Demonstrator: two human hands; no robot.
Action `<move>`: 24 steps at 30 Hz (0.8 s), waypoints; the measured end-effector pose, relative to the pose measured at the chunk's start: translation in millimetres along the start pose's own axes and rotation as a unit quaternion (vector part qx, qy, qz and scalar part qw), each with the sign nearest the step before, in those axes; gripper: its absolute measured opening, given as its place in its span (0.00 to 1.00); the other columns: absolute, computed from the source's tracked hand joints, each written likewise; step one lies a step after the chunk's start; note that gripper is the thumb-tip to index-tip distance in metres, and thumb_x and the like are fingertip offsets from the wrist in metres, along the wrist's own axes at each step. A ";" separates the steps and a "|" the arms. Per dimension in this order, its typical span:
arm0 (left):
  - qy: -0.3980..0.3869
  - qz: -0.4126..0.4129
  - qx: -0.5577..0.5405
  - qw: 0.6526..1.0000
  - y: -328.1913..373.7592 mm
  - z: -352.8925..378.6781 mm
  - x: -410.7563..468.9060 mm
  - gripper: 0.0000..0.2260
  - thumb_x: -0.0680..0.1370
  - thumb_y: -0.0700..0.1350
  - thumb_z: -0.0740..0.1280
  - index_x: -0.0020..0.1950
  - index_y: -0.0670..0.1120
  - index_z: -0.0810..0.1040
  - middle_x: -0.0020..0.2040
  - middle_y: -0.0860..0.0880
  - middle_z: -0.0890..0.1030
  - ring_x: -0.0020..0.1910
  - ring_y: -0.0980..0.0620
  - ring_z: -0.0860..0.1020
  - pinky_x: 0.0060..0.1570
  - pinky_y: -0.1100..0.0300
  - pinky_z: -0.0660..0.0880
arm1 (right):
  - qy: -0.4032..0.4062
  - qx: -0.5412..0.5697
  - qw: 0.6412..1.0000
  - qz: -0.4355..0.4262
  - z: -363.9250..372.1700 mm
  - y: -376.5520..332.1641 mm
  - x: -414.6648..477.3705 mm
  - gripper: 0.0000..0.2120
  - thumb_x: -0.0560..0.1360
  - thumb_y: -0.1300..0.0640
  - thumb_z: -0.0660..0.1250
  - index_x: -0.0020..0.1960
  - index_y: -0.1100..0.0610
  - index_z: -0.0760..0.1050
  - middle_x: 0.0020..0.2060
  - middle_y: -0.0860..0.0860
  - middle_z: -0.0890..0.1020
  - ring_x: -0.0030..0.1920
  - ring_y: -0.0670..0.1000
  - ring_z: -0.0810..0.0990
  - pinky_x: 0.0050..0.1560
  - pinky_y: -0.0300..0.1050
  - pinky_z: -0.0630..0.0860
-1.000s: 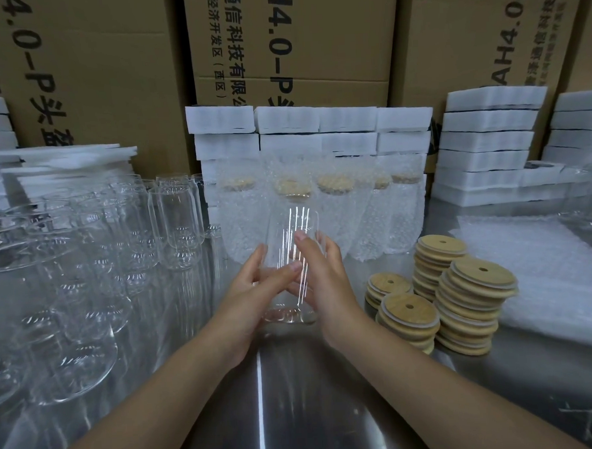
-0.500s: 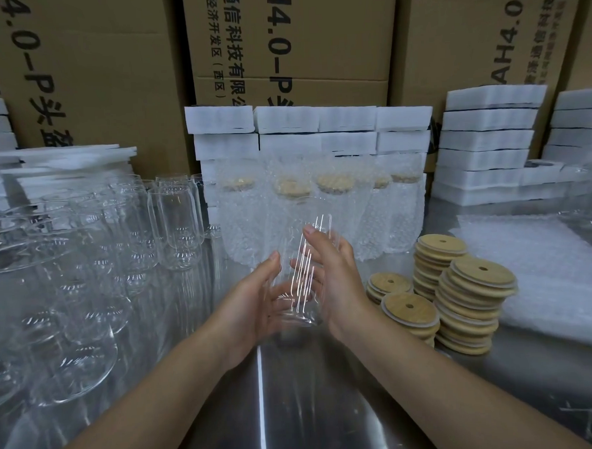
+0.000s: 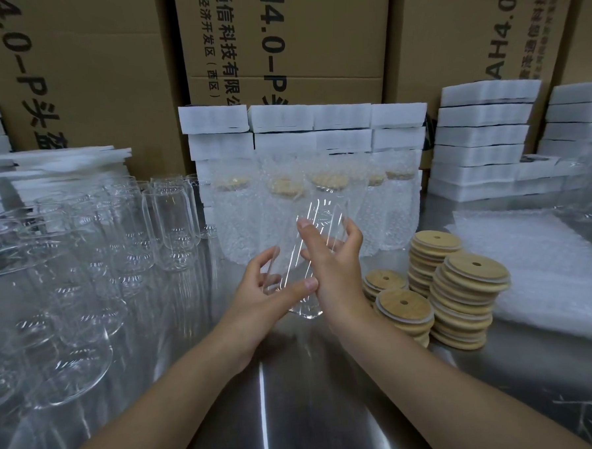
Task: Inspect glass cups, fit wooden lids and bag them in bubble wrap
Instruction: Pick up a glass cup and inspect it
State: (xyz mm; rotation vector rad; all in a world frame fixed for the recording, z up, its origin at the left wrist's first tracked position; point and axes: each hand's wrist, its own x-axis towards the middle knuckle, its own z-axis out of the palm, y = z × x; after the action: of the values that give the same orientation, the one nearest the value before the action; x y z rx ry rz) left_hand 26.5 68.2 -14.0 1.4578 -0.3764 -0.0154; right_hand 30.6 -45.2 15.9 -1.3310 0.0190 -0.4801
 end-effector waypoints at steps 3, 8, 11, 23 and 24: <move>0.011 0.017 -0.001 1.000 0.3 0.5 -0.8 0.40 0.52 0.62 0.77 0.64 0.64 0.72 0.61 0.57 0.75 0.57 0.60 0.79 0.57 0.57 0.77 | 0.010 0.017 1.000 -0.006 -0.6 -1.7 -1.0 0.34 0.70 0.45 0.72 0.69 0.43 0.56 0.59 0.49 0.74 0.56 0.49 0.79 0.61 0.55 0.75; 0.000 0.010 -0.022 1.000 3.4 -1.5 0.2 0.35 0.57 0.61 0.77 0.64 0.66 0.74 0.51 0.55 0.83 0.47 0.59 0.83 0.42 0.64 0.78 | -0.011 0.036 0.999 0.009 -1.9 -2.8 -1.2 0.32 0.70 0.46 0.74 0.64 0.41 0.57 0.61 0.51 0.75 0.57 0.51 0.79 0.62 0.55 0.75; -0.010 0.001 -0.039 0.999 4.7 -2.0 0.8 0.29 0.64 0.58 0.79 0.63 0.65 0.75 0.42 0.55 0.85 0.43 0.57 0.83 0.40 0.63 0.79 | -0.015 0.062 0.998 0.015 -2.6 -4.2 0.2 0.32 0.70 0.47 0.74 0.65 0.42 0.58 0.62 0.50 0.75 0.57 0.49 0.79 0.61 0.50 0.75; -0.038 -0.064 -0.106 0.992 8.4 -3.1 6.4 0.25 0.59 0.65 0.69 0.56 0.65 0.77 0.39 0.42 0.84 0.34 0.47 0.83 0.35 0.56 0.81 | -0.029 0.157 0.981 0.110 -3.2 -7.5 3.6 0.32 0.72 0.46 0.70 0.72 0.47 0.60 0.59 0.50 0.78 0.57 0.53 0.81 0.63 0.58 0.74; -0.046 -0.070 -0.106 0.991 9.5 -2.2 6.6 0.26 0.59 0.66 0.68 0.56 0.64 0.77 0.40 0.41 0.84 0.33 0.48 0.82 0.35 0.56 0.81 | -0.029 0.169 0.978 0.121 -3.5 -8.0 4.1 0.31 0.73 0.45 0.70 0.71 0.47 0.61 0.57 0.50 0.78 0.54 0.52 0.82 0.61 0.58 0.75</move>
State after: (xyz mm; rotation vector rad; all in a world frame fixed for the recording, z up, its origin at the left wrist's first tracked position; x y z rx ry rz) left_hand 31.3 69.9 -3.3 1.2736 -0.3362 -0.2293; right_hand 30.8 -51.1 23.5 -0.9916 0.0478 -0.2247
